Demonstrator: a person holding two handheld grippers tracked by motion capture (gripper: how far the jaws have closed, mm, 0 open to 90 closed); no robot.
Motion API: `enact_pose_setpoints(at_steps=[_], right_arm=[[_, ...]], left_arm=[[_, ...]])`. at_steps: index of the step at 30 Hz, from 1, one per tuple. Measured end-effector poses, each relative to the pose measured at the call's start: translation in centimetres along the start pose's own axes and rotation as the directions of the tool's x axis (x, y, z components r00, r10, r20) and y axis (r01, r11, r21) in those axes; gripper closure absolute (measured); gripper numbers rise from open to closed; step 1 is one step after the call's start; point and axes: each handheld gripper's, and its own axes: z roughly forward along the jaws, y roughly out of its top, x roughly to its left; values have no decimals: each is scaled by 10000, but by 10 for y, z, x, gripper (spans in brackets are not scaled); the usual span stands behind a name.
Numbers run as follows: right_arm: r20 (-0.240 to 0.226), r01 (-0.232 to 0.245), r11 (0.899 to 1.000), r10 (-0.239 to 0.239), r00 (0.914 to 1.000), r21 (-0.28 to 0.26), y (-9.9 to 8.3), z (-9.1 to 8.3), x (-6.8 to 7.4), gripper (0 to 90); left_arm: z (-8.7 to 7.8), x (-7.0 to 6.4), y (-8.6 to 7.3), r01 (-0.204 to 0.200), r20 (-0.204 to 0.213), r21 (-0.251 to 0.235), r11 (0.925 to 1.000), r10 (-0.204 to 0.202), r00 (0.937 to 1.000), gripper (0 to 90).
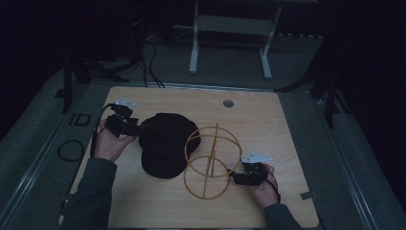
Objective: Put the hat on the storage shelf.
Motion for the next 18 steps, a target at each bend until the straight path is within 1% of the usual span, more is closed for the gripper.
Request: enact_pose_setpoints(at_steps=[1, 3, 6, 8, 10, 12, 13, 14, 16, 17, 18], right_arm=[[1, -2, 10000, 2, 10000, 1, 0, 0, 0, 284], [3, 11, 10000, -11, 10000, 5, 0, 0, 0, 284], [0, -3, 10000, 3, 10000, 1, 0, 0, 0, 284], [2, 11, 10000, -11, 10000, 5, 0, 0, 0, 284], [4, 10, 10000, -10, 10000, 5, 0, 0, 0, 284], [3, 9, 10000, -9, 10000, 6, 0, 0, 0, 284], [3, 10, 10000, -10, 10000, 5, 0, 0, 0, 284], [3, 9, 10000, -9, 10000, 6, 0, 0, 0, 284], [3, 10, 10000, -10, 10000, 5, 0, 0, 0, 284], [4, 8, 10000, -8, 10000, 7, 0, 0, 0, 284], [-1, -3, 10000, 3, 10000, 1, 0, 0, 0, 284]], left_arm=[[1, -1, 2, -47, 16, 46, 10000, 47, 10000, 348], [3, -4, 5, -117, -124, 114, 9999, 118, 9999, 301], [5, -6, 8, -150, -93, 170, 9997, 152, 9998, 260], [9, -9, 10, -186, 88, 263, 9995, 184, 9998, 252], [12, -11, 12, -234, 157, 336, 9992, 229, 9996, 235], [13, -12, 12, -266, 177, 361, 9990, 260, 9995, 210], [17, -15, 14, -301, 156, 425, 9986, 295, 9994, 210], [19, -15, 15, -277, 198, 413, 9988, 269, 9994, 179], [23, -18, 16, -253, 94, 438, 9987, 249, 9996, 144], [24, -19, 16, -244, 125, 451, 9987, 239, 9996, 135], [27, -20, 17, -195, 242, 449, 9988, 184, 9995, 125]])
